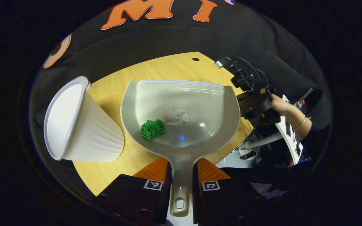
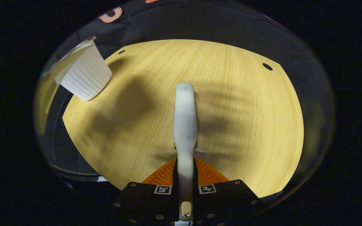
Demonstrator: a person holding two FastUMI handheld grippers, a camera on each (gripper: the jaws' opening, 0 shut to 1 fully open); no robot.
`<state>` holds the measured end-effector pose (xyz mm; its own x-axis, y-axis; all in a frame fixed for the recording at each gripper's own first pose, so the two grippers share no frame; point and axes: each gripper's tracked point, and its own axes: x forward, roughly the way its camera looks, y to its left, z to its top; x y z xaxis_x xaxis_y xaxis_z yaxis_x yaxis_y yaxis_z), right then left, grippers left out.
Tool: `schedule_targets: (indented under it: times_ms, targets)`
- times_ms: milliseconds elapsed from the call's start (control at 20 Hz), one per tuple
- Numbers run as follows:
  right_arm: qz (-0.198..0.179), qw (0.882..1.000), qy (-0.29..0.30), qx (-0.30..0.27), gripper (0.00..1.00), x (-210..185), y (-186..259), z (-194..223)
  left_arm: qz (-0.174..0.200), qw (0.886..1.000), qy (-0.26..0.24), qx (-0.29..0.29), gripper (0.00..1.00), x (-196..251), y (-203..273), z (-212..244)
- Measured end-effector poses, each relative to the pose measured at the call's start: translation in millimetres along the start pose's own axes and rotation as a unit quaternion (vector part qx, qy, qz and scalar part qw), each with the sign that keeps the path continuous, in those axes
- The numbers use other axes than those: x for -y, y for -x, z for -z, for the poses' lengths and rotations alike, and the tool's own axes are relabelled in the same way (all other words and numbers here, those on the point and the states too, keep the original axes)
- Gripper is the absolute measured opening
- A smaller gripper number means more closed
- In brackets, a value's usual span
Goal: Pick up the small broom and dustpan from the desktop, sweep the trash into the dustpan with the broom, and then empty the trash into the garbage bin.
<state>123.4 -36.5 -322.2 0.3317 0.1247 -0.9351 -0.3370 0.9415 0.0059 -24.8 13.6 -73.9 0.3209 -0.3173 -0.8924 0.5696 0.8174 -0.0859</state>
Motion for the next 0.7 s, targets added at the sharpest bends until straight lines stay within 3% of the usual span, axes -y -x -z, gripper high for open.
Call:
schedule_targets:
  times_ms: [250, 500, 700]
  targets:
    - [-0.008, 1.0, 0.0, 0.001, 0.17, -2.3, -1.2, -1.7, -0.006, 1.0, 0.008, 0.024, 0.31, -17.7, 66.2, -49.8]
    - [-0.01, 1.0, 0.0, 0.0, 0.17, -4.6, -3.0, -10.1, -0.095, 0.994, 0.036, 0.047, 0.3, -110.8, 131.3, -59.9]
    - [-0.01, 1.0, -0.003, -0.003, 0.17, -3.3, -0.9, -13.3, -0.158, 0.984, 0.084, 0.002, 0.31, -196.9, 154.5, -20.9]
